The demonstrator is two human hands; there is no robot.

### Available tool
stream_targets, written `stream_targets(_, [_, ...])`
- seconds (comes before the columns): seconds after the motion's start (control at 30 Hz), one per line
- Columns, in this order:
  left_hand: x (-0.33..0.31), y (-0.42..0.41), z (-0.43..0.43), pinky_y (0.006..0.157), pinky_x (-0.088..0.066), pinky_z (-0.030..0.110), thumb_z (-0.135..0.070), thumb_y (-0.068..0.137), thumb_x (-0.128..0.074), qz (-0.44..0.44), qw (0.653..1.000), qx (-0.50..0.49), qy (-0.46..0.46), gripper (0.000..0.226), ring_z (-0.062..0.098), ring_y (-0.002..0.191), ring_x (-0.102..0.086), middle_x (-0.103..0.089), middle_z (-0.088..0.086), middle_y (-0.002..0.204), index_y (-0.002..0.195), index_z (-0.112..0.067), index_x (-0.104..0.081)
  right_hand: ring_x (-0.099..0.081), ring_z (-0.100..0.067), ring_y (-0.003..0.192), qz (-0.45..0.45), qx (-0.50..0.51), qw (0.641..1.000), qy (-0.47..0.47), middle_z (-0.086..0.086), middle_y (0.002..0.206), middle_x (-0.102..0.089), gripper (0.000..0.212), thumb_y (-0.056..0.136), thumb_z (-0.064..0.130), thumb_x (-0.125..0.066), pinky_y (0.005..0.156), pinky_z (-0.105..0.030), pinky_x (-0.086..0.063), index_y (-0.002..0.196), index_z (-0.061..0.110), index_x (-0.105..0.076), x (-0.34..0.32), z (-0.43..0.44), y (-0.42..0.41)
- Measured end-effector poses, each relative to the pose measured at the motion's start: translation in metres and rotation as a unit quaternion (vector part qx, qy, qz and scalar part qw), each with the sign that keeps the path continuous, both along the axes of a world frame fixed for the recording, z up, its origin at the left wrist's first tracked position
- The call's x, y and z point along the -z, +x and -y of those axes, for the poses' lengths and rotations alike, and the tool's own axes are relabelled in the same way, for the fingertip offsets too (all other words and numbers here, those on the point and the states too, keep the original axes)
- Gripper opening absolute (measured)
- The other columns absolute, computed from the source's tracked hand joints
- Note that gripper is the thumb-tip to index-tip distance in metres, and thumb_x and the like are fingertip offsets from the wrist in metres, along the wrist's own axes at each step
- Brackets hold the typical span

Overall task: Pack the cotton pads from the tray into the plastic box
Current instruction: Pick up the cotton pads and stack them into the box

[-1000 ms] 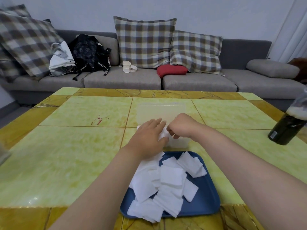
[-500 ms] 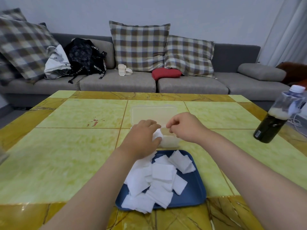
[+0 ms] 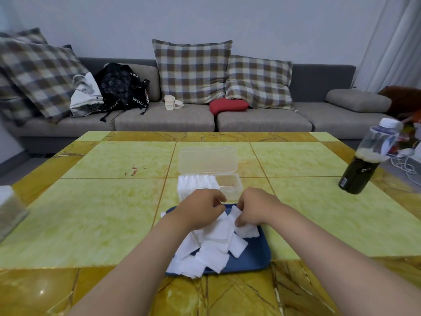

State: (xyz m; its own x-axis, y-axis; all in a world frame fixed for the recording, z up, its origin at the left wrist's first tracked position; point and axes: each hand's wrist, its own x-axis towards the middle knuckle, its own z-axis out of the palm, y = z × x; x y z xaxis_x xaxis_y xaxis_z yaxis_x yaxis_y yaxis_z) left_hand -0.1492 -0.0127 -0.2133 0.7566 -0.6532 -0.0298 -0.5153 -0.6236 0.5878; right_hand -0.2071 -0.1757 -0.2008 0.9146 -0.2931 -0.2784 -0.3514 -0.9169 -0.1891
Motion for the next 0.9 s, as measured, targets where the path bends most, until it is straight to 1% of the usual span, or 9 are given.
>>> stream_targets(0.07, [0.0,0.001,0.0,0.085,-0.047,0.02,-0.025,0.097,-0.056,-0.015,1.0,-0.017,-0.017,0.031,0.008,0.098,-0.061,-0.067,-0.007,0.117,0.127,-0.023,-0.064,-0.048,-0.019,0.064,0.024,0.013,0.996,0.086,-0.001,0.068,-0.052,0.024,0.077,0.028,-0.08,0.056,-0.026,-0.035,0.07,0.014,-0.061,-0.002,0.006,-0.002])
stream_targets(0.13, [-0.001,0.003,-0.002,0.079,-0.051,0.02,-0.027,0.097,-0.057,-0.037,0.997,-0.04,-0.052,0.03,0.007,0.092,-0.064,-0.069,-0.008,0.109,0.125,-0.022,-0.064,-0.043,-0.018,0.061,0.06,0.042,0.978,0.196,-0.003,0.069,-0.047,0.028,0.079,0.022,-0.08,0.055,-0.026,-0.032,0.071,0.013,-0.055,-0.007,0.013,-0.003])
stream_targets(0.2, [-0.005,0.002,-0.002,0.071,-0.054,0.018,-0.029,0.097,-0.059,-0.094,0.986,-0.069,-0.122,0.026,0.007,0.083,-0.067,-0.072,-0.004,0.103,0.12,-0.019,-0.066,-0.055,-0.013,0.056,0.08,0.068,0.951,0.29,0.0,0.069,-0.061,0.022,0.084,0.021,-0.079,0.05,-0.023,-0.035,0.074,0.011,-0.062,-0.015,0.019,-0.005])
stream_targets(0.27, [-0.011,0.0,-0.003,0.075,-0.058,0.022,-0.029,0.096,-0.062,-0.198,0.954,-0.09,-0.206,0.024,0.012,0.087,-0.072,-0.075,0.003,0.104,0.115,-0.016,-0.068,-0.068,-0.014,0.064,0.092,0.086,0.916,0.38,-0.004,0.084,-0.075,0.007,0.087,0.02,-0.077,0.051,-0.023,-0.041,0.091,0.015,-0.073,-0.021,0.018,-0.007])
stream_targets(0.37, [-0.017,-0.004,-0.004,0.08,-0.061,0.026,-0.021,0.095,-0.068,-0.314,0.899,-0.104,-0.287,0.02,0.017,0.086,-0.075,-0.078,0.01,0.101,0.108,-0.007,-0.072,-0.07,-0.02,0.068,0.116,0.107,0.869,0.469,-0.01,0.091,-0.078,0.015,0.089,0.017,-0.076,0.055,-0.026,-0.048,0.103,0.011,-0.074,-0.027,0.015,-0.006])
stream_targets(0.5, [-0.018,-0.005,-0.007,0.068,-0.059,0.023,-0.012,0.092,-0.071,-0.377,0.838,-0.17,-0.356,0.016,0.018,0.079,-0.073,-0.078,0.012,0.095,0.106,-0.004,-0.073,-0.064,-0.018,0.062,0.142,0.116,0.845,0.502,-0.01,0.084,-0.076,0.018,0.089,0.019,-0.076,0.052,-0.028,-0.044,0.103,0.007,-0.075,-0.027,0.009,-0.003])
stream_targets(0.6, [-0.018,-0.005,-0.01,0.073,-0.061,0.025,-0.011,0.094,-0.069,-0.406,0.808,-0.182,-0.387,0.016,0.018,0.083,-0.073,-0.078,0.011,0.097,0.107,-0.004,-0.071,-0.062,-0.017,0.059,0.162,0.125,0.846,0.492,-0.007,0.083,-0.075,0.02,0.089,0.021,-0.077,0.049,-0.027,-0.045,0.104,0.008,-0.075,-0.025,0.003,0.0])
stream_targets(0.67, [-0.017,-0.005,-0.011,0.074,-0.062,0.027,-0.01,0.096,-0.065,-0.414,0.794,-0.187,-0.404,0.017,0.019,0.084,-0.074,-0.078,0.013,0.1,0.11,-0.001,-0.069,-0.063,-0.018,0.058,0.183,0.133,0.845,0.485,-0.004,0.085,-0.075,0.014,0.089,0.02,-0.077,0.046,-0.026,-0.044,0.099,0.01,-0.075,-0.025,0.0,-0.001])
stream_targets(0.9, [-0.015,-0.004,-0.014,0.069,-0.062,0.027,-0.011,0.098,-0.062,-0.387,0.794,-0.217,-0.417,0.017,0.021,0.078,-0.075,-0.077,0.019,0.099,0.108,0.003,-0.068,-0.071,-0.015,0.06,0.269,0.14,0.866,0.398,0.006,0.092,-0.076,0.005,0.086,0.02,-0.079,0.051,-0.027,-0.041,0.088,0.016,-0.077,-0.03,0.0,0.0])
